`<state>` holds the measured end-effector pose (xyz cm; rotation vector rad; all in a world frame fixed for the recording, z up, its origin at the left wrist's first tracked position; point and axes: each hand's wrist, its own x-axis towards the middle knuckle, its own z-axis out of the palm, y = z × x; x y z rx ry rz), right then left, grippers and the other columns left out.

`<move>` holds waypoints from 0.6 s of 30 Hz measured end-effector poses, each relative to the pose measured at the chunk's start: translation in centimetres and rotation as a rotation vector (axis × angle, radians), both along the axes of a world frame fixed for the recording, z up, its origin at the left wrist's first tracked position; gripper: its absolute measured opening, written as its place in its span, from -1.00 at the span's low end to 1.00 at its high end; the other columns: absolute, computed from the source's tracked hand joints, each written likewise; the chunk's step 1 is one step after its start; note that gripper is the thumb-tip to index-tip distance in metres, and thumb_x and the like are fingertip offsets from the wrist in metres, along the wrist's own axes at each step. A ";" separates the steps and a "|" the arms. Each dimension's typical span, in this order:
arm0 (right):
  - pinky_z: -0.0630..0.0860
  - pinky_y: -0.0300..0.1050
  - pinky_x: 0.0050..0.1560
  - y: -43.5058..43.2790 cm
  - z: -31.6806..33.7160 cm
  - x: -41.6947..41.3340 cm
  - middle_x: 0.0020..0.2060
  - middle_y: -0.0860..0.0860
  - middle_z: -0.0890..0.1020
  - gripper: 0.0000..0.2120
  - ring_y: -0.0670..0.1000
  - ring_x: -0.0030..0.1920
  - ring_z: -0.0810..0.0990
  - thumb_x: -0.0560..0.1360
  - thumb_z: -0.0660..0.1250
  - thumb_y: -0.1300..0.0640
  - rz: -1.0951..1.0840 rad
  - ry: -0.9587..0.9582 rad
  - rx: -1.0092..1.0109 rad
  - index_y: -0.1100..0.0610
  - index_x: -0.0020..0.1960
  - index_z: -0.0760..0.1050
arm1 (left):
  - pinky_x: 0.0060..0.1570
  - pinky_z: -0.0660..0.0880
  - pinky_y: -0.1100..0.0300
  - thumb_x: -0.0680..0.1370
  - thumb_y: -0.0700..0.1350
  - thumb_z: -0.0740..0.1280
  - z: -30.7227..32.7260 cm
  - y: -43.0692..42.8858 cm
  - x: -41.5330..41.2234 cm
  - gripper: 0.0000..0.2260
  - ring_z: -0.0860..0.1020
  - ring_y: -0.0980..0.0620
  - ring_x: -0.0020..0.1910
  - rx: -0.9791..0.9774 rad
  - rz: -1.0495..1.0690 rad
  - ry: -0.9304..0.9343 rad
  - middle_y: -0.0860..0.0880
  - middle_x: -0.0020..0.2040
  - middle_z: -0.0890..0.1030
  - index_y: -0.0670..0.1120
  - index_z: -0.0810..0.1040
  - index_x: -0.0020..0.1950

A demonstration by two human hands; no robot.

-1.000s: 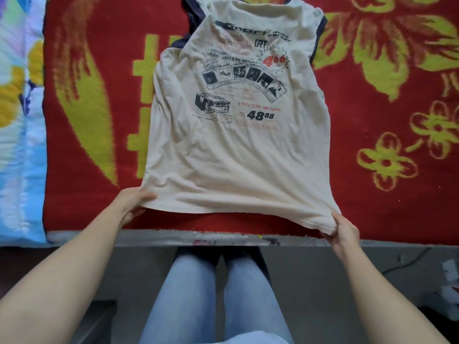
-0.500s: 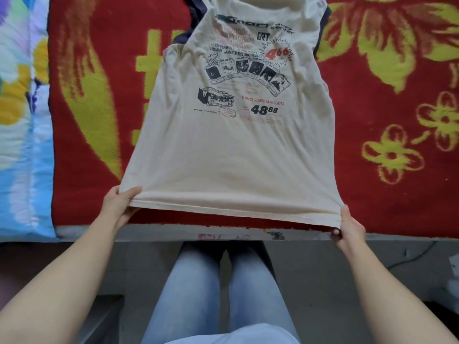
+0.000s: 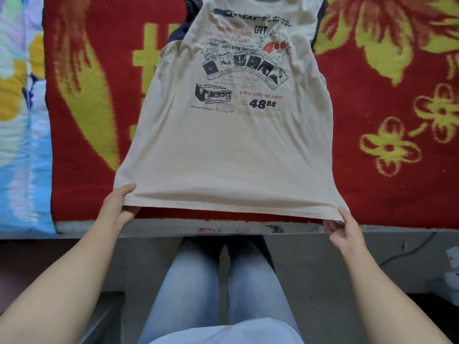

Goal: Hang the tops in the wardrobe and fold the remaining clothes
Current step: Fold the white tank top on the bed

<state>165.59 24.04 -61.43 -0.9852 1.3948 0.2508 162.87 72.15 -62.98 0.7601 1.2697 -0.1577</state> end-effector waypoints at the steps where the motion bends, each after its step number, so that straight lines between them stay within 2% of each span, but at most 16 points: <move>1: 0.54 -0.25 -0.42 0.1 -0.1 -0.1 -0.43 -0.03 0.58 -0.86 -0.10 -0.51 0.54 0.57 0.22 0.19 0.027 0.021 -0.045 0.05 -0.16 0.42 | -0.02 0.58 0.12 0.55 -0.32 0.18 0.1 0.1 0.0 -0.78 0.64 0.00 -0.08 -0.015 0.000 -0.005 -0.09 -0.05 0.66 -0.15 0.51 0.14; 3: 0.36 -0.36 -0.59 -0.2 -0.6 -0.4 -0.59 -0.08 0.45 -0.86 -0.18 -0.67 0.32 0.56 0.27 0.20 0.066 0.036 -0.138 0.06 -0.16 0.39 | -0.02 0.57 0.13 0.55 -0.35 0.18 0.1 0.3 -0.3 -0.77 0.64 0.01 -0.09 0.003 -0.042 0.018 -0.08 -0.05 0.65 -0.15 0.51 0.13; 5: 0.21 -0.41 -0.63 -0.7 -0.9 -0.6 -0.71 -0.12 0.34 -0.89 -0.19 -0.72 0.20 0.54 0.31 0.22 0.056 0.042 -0.220 0.10 -0.11 0.39 | -0.15 0.61 0.14 0.53 -0.38 0.22 -0.2 0.5 -0.7 -0.80 0.65 0.03 -0.20 0.069 -0.097 0.073 -0.07 -0.16 0.68 -0.15 0.53 0.05; 6: 0.19 -0.41 -0.63 -0.9 -1.0 -0.7 -0.71 -0.12 0.34 -0.90 -0.19 -0.72 0.20 0.53 0.32 0.23 0.043 0.051 -0.248 0.11 -0.08 0.39 | -0.23 0.62 0.15 0.52 -0.39 0.24 -0.4 0.6 -0.9 -0.82 0.65 0.04 -0.25 0.112 -0.118 0.105 -0.07 -0.21 0.68 -0.16 0.53 0.00; 8: 0.26 -0.35 -0.61 -1.0 -0.9 -0.8 -0.58 -0.09 0.44 -0.89 -0.20 -0.65 0.30 0.51 0.34 0.24 0.013 0.057 -0.272 0.12 -0.07 0.41 | -0.28 0.62 0.10 0.51 -0.37 0.29 -0.7 0.8 -1.2 -0.86 0.63 0.00 -0.19 0.179 -0.134 0.152 -0.10 -0.13 0.64 -0.18 0.52 -0.01; 11: 0.50 -0.24 -0.30 -0.7 -0.9 -0.6 -0.24 -0.03 0.53 -0.87 -0.11 -0.33 0.51 0.52 0.33 0.20 -0.027 0.044 -0.283 0.06 -0.15 0.41 | -0.22 0.58 0.00 0.55 -0.31 0.27 -1.0 0.9 -1.5 -0.79 0.57 -0.04 -0.05 0.217 -0.166 0.134 -0.12 0.01 0.57 -0.19 0.44 0.17; 13: 0.57 -0.12 -0.23 -0.3 -0.9 0.0 -0.16 -0.02 0.54 -0.96 -0.06 -0.23 0.55 0.57 0.25 0.19 -0.073 -0.001 -0.235 0.07 -0.04 0.43 | -0.25 0.59 0.08 0.57 -0.29 0.24 -0.9 0.8 -1.6 -0.84 0.56 -0.01 -0.06 0.251 -0.236 0.127 -0.09 -0.01 0.57 -0.15 0.45 0.13; 15: 0.57 -0.07 -0.29 0.0 -1.0 0.5 -0.16 -0.01 0.55 -0.92 -0.05 -0.26 0.57 0.59 0.20 0.19 -0.069 -0.016 -0.217 0.08 0.09 0.38 | -0.32 0.58 0.19 0.55 -0.33 0.26 -0.6 0.8 -1.4 -0.85 0.56 0.03 -0.13 0.305 -0.291 0.127 -0.05 -0.07 0.57 -0.09 0.49 0.00; 18: 0.36 -0.33 -0.57 -0.3 -1.2 0.8 -0.32 -0.03 0.54 -0.96 -0.13 -0.52 0.52 0.58 0.21 0.20 0.032 0.032 -0.277 0.09 -0.01 0.36 | -0.49 0.42 0.30 0.50 -0.32 0.34 -0.3 1.2 -1.0 -0.85 0.55 0.12 -0.38 0.386 -0.346 0.167 -0.02 -0.21 0.59 -0.07 0.52 -0.10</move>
